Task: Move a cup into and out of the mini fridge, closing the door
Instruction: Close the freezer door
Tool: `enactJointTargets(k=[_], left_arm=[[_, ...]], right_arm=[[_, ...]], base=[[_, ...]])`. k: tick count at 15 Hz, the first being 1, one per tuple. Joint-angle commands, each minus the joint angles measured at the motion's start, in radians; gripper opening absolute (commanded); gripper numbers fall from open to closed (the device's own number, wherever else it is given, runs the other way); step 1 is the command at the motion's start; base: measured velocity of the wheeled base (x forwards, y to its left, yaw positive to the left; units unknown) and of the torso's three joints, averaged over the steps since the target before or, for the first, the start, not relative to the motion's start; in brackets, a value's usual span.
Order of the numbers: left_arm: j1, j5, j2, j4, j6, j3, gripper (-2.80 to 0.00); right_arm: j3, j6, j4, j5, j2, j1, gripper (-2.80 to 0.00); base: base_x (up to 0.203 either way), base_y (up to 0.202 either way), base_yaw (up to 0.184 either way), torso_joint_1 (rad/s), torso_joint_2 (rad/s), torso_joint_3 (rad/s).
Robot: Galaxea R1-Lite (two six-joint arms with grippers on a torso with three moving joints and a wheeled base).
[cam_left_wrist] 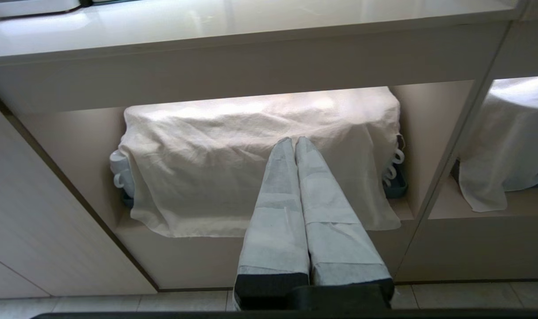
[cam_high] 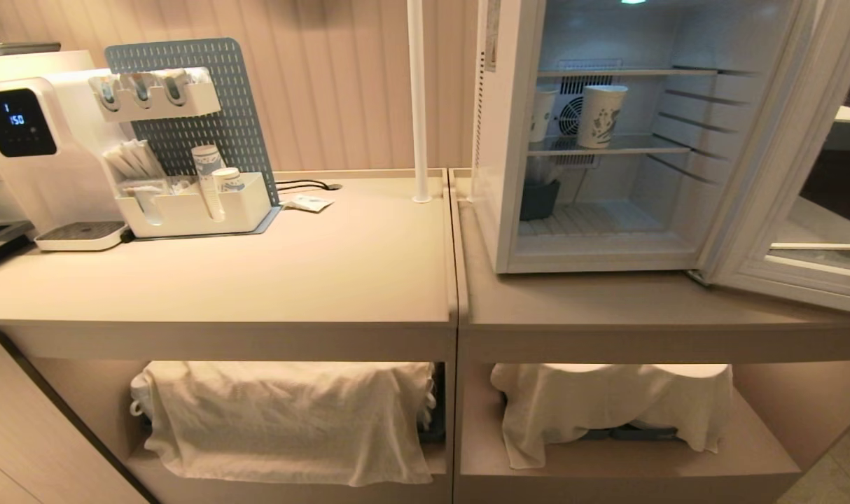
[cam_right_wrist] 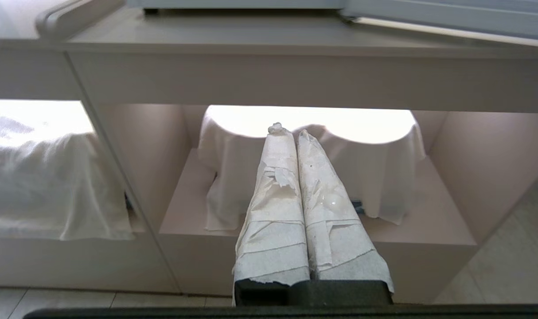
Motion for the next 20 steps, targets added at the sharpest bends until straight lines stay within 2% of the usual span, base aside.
enactJointTargets(k=[1,20], left_arm=[[0.0,0.0,0.002,0.0,0.003,0.0,-2.8],[0.002,0.0,0.002,0.0,0.0,0.001,-2.8]], right_arm=[[0.0,-0.001,0.002,-0.002,0.003,0.001,-2.8],[0.0,-0.004,0.002,0.0,0.003,0.001,-2.8]], base=[[0.0,-0.19,0.001,0.0,0.0,0.003],[0.0,-0.193,0.0,0.003,0.0,0.001]])
